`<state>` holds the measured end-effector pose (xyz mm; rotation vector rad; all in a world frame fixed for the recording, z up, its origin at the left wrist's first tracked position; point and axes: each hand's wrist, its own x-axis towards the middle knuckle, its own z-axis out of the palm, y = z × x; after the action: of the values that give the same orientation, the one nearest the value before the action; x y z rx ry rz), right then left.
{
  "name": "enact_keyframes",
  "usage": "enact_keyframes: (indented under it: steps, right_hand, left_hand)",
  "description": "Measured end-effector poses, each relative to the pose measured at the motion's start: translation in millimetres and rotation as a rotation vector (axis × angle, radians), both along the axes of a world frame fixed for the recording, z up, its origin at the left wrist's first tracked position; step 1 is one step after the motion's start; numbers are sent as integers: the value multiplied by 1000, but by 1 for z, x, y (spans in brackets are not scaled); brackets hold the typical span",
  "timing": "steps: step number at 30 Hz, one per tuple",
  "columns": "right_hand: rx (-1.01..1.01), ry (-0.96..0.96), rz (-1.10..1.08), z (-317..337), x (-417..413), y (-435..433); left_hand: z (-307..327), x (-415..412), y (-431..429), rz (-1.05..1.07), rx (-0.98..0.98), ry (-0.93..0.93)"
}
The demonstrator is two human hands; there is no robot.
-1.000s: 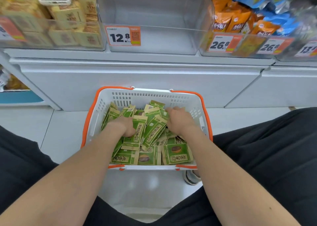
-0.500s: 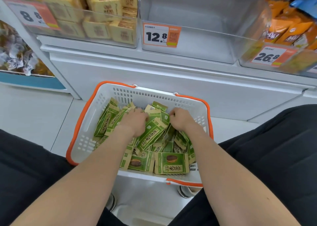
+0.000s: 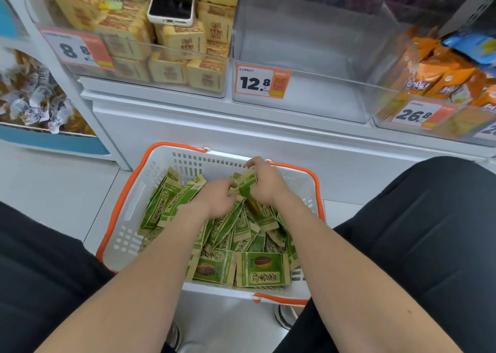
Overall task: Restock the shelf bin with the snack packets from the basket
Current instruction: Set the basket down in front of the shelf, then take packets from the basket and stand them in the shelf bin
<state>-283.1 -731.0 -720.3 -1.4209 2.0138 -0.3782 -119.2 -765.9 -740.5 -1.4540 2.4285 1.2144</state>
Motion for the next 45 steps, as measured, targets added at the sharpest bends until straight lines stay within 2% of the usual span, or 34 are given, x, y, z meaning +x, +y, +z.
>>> enact_keyframes:
  steps: [7,12,15,17,19,25,28,30,33,35,38,45]
  right_hand:
    - [-565,-297,-342,24,8,2]
    - [-739,-509,-510,77,5,-4]
    - [-757,-376,-454,111,6,-1]
    - [-778,-249,-389,133,8,-2]
    - [-784,-206,-382,157,11,-4]
    - [-629,-207,-500,226,-3,-23]
    - [-511,-237,-447,251,-9,-40]
    - [-423,-266,-381,263,-10,-52]
    - [-341,-373,-327,272,-21,-69]
    - [-328,-394,-329,270,-33,-82]
    - [-337,-312,-344,263,-49,-107]
    - [-292,-139,-310,239,-80,-191]
  left_hand:
    - [34,-15,7,315,-47,534]
    - [83,-30,-1,484,-117,728]
    - [112,-36,-4,573,-173,845]
    - [132,-40,-4,602,-145,910]
    - [150,-44,-9,614,-120,957]
    - [208,-49,-32,333,-228,659]
    - [240,-50,-42,279,-310,660]
    - [253,-46,-60,236,-534,572]
    - [263,-41,-92,102,-803,292]
    - [263,-37,-110,-26,-893,160]
    - [248,-33,-124,-148,-1057,42]
    - [209,-50,-150,-112,-1224,-47]
